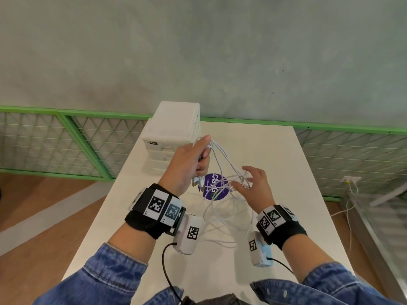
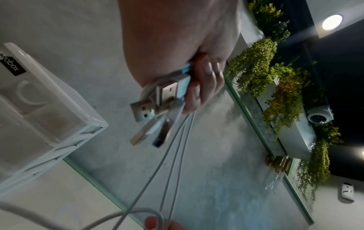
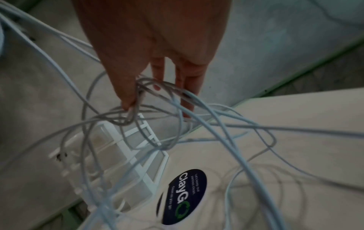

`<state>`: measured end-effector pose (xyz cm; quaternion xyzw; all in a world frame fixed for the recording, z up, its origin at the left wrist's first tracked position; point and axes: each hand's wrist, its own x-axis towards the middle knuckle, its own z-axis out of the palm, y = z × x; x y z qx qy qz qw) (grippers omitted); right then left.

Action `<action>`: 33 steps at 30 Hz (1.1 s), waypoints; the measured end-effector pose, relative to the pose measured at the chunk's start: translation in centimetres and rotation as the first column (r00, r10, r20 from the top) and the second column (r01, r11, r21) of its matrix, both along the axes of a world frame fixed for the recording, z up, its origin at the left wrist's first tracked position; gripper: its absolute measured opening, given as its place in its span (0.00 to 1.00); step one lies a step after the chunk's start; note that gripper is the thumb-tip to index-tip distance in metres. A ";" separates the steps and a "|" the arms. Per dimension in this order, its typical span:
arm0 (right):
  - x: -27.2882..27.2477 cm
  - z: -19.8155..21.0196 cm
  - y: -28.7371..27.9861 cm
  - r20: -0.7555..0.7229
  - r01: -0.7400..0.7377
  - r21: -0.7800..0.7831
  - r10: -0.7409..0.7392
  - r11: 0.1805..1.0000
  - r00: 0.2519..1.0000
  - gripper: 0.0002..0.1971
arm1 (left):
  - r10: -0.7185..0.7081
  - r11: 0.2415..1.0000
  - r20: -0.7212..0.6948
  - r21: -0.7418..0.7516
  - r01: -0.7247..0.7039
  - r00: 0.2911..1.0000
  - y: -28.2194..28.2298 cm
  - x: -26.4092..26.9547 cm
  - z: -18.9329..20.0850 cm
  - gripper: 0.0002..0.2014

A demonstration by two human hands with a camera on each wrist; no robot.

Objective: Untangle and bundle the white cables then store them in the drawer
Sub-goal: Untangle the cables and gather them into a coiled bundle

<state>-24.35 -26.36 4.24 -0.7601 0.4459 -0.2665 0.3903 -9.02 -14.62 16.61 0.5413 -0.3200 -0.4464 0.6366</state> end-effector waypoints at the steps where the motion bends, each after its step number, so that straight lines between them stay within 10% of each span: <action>1: 0.0 0.2 0.0 -0.004 0.035 0.049 -0.035 0.998 0.999 0.26 | 0.006 1.000 -0.001 0.004 -0.006 1.000 0.0 -0.1 -0.1 0.21; 17: 0.0 2.0 1.7 0.368 -0.111 0.336 -0.022 0.935 0.930 0.07 | 0.208 0.977 -0.049 0.052 -0.206 0.977 0.3 0.8 -2.3 0.20; 33: 1.3 3.8 2.4 0.507 -0.230 0.383 0.005 0.895 0.862 0.20 | -0.089 0.952 0.494 0.296 -0.071 0.865 -0.3 0.2 -7.4 0.12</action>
